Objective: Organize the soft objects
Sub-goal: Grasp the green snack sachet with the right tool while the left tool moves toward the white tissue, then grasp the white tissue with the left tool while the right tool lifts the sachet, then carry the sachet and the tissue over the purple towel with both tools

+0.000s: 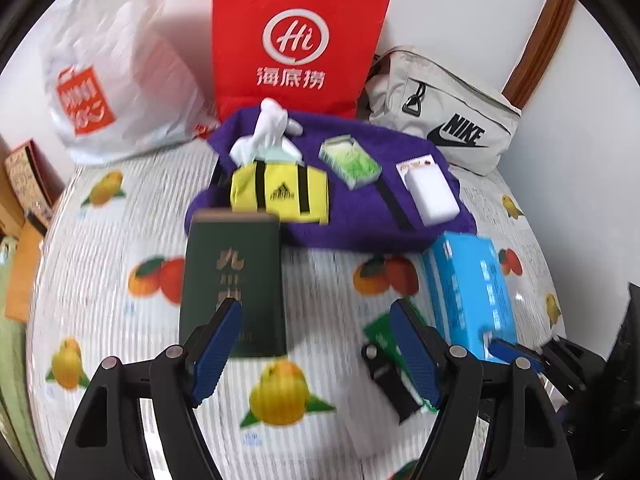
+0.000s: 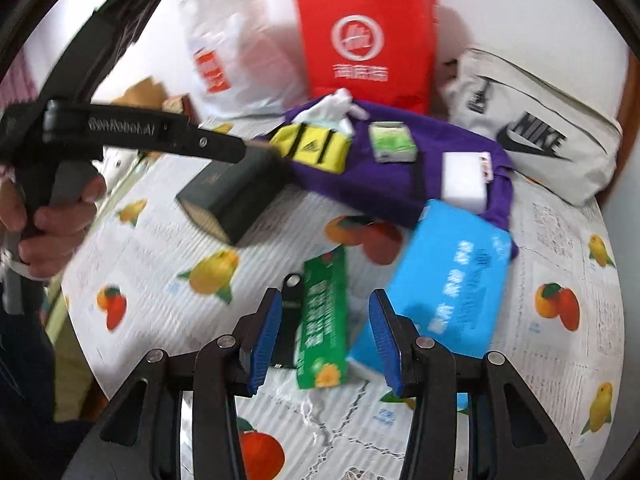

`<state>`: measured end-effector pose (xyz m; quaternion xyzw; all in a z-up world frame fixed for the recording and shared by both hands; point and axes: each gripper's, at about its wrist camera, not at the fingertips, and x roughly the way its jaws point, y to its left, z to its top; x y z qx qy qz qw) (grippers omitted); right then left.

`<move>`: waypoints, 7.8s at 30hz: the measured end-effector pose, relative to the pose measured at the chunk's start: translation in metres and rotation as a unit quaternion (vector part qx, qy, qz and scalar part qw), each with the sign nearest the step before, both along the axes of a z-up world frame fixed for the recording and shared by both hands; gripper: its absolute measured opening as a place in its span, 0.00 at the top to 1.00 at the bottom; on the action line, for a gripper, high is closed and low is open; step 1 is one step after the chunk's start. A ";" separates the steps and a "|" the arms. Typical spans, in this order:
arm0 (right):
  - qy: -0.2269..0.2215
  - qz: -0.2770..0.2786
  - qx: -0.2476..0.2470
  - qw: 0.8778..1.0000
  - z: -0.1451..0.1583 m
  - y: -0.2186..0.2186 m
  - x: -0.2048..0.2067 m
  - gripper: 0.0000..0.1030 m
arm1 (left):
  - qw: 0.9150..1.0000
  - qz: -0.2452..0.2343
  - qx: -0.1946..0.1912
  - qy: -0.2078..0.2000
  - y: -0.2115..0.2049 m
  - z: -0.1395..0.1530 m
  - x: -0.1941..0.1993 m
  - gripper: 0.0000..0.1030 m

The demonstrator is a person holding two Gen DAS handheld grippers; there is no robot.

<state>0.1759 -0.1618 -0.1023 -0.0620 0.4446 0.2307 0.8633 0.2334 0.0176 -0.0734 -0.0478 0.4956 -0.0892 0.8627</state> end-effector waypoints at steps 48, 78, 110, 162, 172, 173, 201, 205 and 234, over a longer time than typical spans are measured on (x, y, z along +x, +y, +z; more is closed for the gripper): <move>0.002 -0.009 -0.134 0.991 -0.065 0.060 0.004 0.88 | 0.996 0.041 -0.074 0.032 0.067 -0.060 -0.051 0.27; 0.021 0.074 -0.103 0.992 -0.074 0.051 -0.044 0.61 | 0.996 0.041 -0.068 0.033 0.062 -0.060 -0.066 0.27; 0.033 -0.088 -0.015 0.995 -0.057 -0.093 -0.099 0.67 | 0.996 -0.086 0.029 -0.018 -0.091 -0.079 -0.041 0.30; 0.064 -0.066 -0.038 0.995 -0.072 -0.073 -0.076 0.67 | 1.000 -0.017 -0.019 0.000 0.017 -0.094 -0.082 0.47; 0.065 -0.060 -0.045 0.995 -0.073 -0.068 -0.073 0.67 | 0.999 -0.035 0.023 -0.011 0.002 -0.094 -0.071 0.42; 0.066 -0.060 -0.045 0.995 -0.073 -0.068 -0.074 0.67 | 0.999 -0.037 0.024 -0.012 0.001 -0.095 -0.070 0.46; 0.047 -0.078 -0.025 0.996 -0.048 -0.075 -0.081 0.67 | 0.999 0.026 -0.038 -0.026 0.051 -0.065 -0.080 0.79; 0.036 -0.062 -0.018 0.997 -0.034 -0.070 -0.082 0.67 | 0.998 0.024 -0.038 -0.034 0.051 -0.052 -0.079 0.79; -0.028 -0.058 0.025 0.998 0.050 -0.045 0.091 0.67 | 0.998 0.030 -0.035 -0.045 0.047 0.013 0.053 0.79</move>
